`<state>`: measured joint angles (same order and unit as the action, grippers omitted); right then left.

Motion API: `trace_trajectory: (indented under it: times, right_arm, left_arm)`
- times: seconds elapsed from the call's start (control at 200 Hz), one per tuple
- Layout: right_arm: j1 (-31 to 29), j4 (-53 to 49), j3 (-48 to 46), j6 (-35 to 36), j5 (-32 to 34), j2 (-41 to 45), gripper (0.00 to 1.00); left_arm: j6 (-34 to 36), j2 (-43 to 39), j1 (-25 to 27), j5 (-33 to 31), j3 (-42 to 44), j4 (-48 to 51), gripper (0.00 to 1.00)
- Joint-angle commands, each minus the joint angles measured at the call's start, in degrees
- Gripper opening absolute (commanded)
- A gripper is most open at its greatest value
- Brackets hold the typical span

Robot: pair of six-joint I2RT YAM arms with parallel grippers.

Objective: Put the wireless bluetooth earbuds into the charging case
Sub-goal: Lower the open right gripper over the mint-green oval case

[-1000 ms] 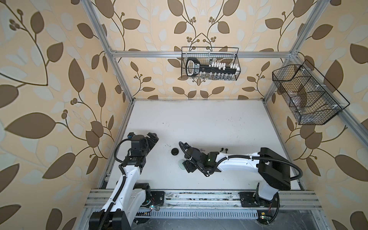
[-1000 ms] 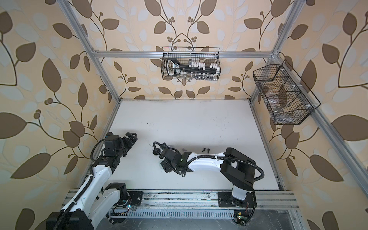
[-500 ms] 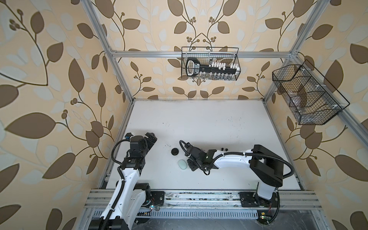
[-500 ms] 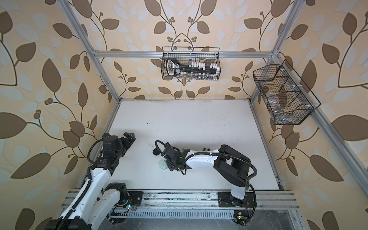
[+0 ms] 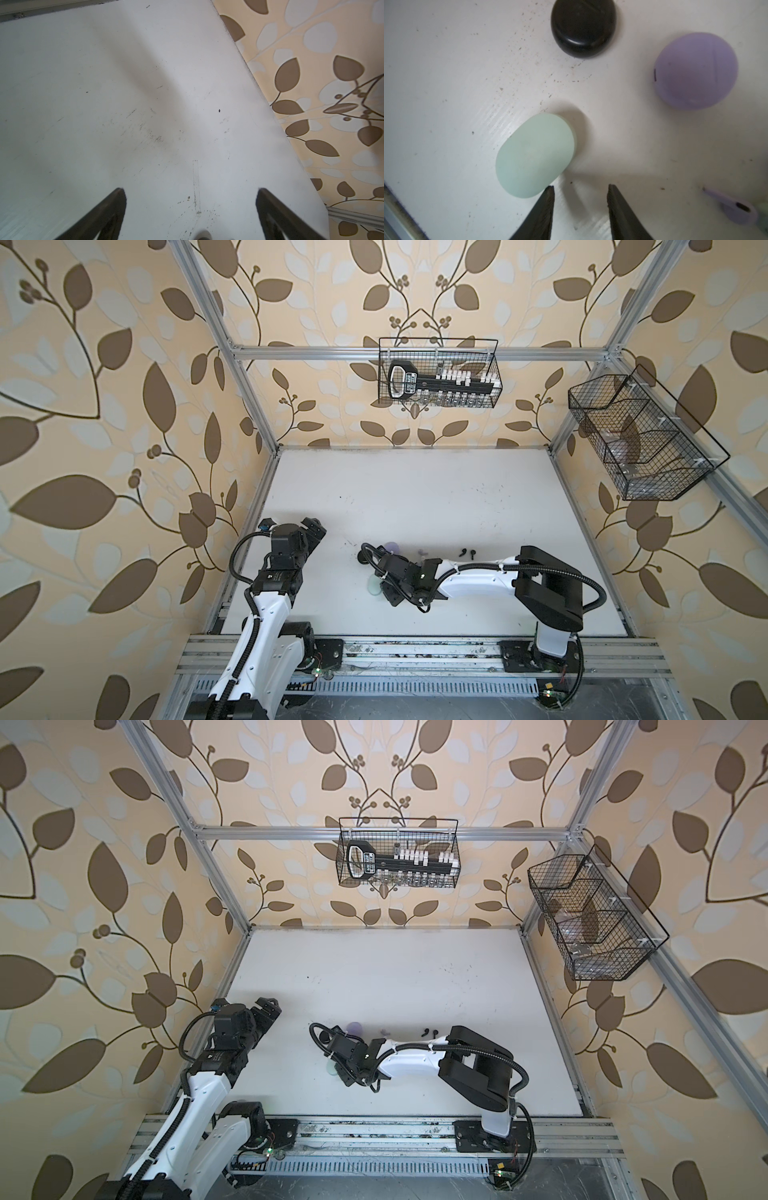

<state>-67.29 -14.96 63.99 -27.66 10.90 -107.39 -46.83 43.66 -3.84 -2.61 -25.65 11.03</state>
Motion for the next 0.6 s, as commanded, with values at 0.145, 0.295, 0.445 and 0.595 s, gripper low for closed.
trace_trajectory:
  times: [0.145, 0.295, 0.445, 0.595]
  right_arm:
    - [-1.35, -3.32, 5.49, -0.49, 2.04, -4.63, 0.48]
    - [-1.52, -4.37, 6.9, -0.34, 5.22, -6.06, 0.57]
    - [-1.53, -5.92, 10.19, 0.66, 8.35, -7.66, 0.62]
    - [-1.44, -6.58, 11.92, 1.83, 10.18, -9.26, 0.68]
  left_arm:
    - [0.77, -1.05, -0.36, -1.96, -2.44, 0.31, 0.99]
    - [0.77, -1.31, -0.33, -1.89, -2.39, 0.49, 0.99]
    - [0.69, -1.47, -0.36, -2.02, -2.39, 0.57, 0.99]
    - [0.53, -1.56, -0.38, -2.2, -2.26, 0.75, 0.99]
